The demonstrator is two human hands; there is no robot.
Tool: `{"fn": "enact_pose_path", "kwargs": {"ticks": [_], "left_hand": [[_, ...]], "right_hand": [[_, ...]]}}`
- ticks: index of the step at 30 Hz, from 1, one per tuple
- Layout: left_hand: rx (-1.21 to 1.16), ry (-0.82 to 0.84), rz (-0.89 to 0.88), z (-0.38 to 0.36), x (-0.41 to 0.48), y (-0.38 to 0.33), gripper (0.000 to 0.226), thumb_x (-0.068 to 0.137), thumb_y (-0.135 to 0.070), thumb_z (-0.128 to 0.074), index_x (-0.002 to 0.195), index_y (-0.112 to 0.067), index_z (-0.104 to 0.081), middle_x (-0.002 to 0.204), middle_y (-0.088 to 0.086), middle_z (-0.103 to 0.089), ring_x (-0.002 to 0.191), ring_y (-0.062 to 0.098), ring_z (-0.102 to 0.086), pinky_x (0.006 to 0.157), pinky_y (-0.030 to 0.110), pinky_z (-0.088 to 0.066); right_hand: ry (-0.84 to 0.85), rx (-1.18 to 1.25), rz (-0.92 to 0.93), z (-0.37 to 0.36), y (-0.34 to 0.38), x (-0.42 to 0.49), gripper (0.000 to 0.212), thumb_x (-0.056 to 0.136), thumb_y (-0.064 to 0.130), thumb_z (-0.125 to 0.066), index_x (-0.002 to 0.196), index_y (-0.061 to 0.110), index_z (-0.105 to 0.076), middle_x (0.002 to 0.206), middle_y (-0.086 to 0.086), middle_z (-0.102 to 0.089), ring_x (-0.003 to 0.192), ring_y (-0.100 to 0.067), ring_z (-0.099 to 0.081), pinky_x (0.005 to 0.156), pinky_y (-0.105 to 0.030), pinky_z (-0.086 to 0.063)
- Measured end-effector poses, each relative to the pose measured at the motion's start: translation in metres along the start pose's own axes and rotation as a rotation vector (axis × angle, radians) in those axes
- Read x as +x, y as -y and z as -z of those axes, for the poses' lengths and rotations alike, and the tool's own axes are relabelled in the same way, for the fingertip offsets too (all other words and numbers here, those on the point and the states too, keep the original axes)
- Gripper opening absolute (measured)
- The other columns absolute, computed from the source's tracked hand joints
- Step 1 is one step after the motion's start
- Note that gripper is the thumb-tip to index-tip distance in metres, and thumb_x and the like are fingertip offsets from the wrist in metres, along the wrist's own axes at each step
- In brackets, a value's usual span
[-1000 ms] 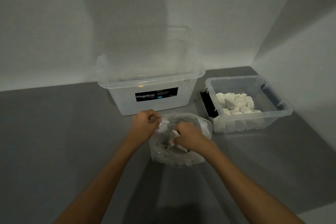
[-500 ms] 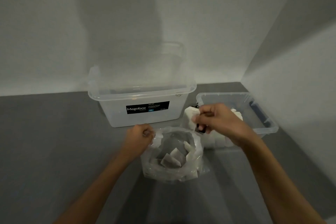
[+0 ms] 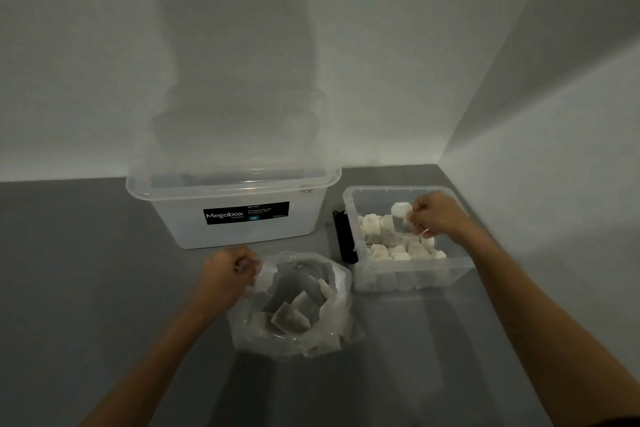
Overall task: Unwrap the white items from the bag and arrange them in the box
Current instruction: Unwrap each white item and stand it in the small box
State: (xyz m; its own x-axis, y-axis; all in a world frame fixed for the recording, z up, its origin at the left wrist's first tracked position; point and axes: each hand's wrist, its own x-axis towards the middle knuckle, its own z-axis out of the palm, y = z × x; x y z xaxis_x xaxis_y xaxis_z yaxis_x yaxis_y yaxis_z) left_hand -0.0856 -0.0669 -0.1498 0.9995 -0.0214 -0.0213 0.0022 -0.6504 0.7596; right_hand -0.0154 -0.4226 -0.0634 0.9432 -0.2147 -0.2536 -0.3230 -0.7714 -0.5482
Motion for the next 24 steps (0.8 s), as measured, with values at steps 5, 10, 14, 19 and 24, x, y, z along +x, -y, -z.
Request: {"fn": "enact_pose_path", "kwargs": {"ticks": [5,10,14,19,24], "left_hand": [[-0.007,-0.003,0.058,0.0,-0.004,-0.001,0.008,0.09,-0.013,-0.062,0.087,-0.018,-0.067,0.072,0.0,-0.067,0.068,0.01,-0.065,0.062,0.021,-0.053],[0.021,-0.049,0.045,0.001,-0.007,-0.005,0.01,0.089,-0.011,-0.062,0.086,-0.013,-0.071,0.072,0.003,-0.07,0.068,0.012,-0.066,0.063,0.022,-0.051],[0.041,-0.051,0.046,0.0,-0.008,-0.004,0.011,0.088,-0.01,-0.062,0.087,-0.014,-0.072,0.073,0.001,-0.071,0.07,0.012,-0.066,0.065,0.023,-0.05],[0.041,-0.052,0.067,0.0,-0.009,-0.003,0.013,0.087,-0.009,-0.063,0.087,-0.017,-0.073,0.072,-0.003,-0.07,0.071,0.007,-0.065,0.062,0.016,-0.047],[0.069,-0.039,0.066,0.0,-0.009,-0.003,0.013,0.088,-0.009,-0.063,0.088,-0.018,-0.072,0.077,-0.003,-0.069,0.077,0.011,-0.064,0.063,0.014,-0.043]], "right_hand": [[-0.153,-0.207,-0.074,-0.011,-0.012,0.013,0.017,0.088,0.012,-0.061,0.074,0.004,-0.055,0.075,-0.016,-0.069,0.056,-0.023,-0.067,0.049,-0.024,-0.052],[-0.071,-0.214,-0.09,-0.02,-0.014,0.02,0.016,0.09,0.014,-0.061,0.084,0.006,-0.049,0.072,-0.008,-0.057,0.054,-0.017,-0.057,0.043,-0.022,-0.041],[-0.037,-0.193,-0.08,-0.026,-0.015,0.025,0.024,0.088,0.019,-0.064,0.073,0.009,-0.048,0.073,-0.006,-0.057,0.058,-0.014,-0.056,0.05,-0.02,-0.04],[-0.019,-0.145,-0.07,-0.024,-0.02,0.037,0.028,0.091,0.024,-0.061,0.069,0.007,-0.057,0.064,-0.007,-0.064,0.047,-0.01,-0.06,0.048,-0.016,-0.044],[-0.03,-0.236,-0.068,-0.023,-0.025,0.043,0.012,0.085,0.012,-0.066,0.089,0.002,-0.065,0.092,-0.015,-0.066,0.083,-0.03,-0.067,0.082,-0.036,-0.056]]}}
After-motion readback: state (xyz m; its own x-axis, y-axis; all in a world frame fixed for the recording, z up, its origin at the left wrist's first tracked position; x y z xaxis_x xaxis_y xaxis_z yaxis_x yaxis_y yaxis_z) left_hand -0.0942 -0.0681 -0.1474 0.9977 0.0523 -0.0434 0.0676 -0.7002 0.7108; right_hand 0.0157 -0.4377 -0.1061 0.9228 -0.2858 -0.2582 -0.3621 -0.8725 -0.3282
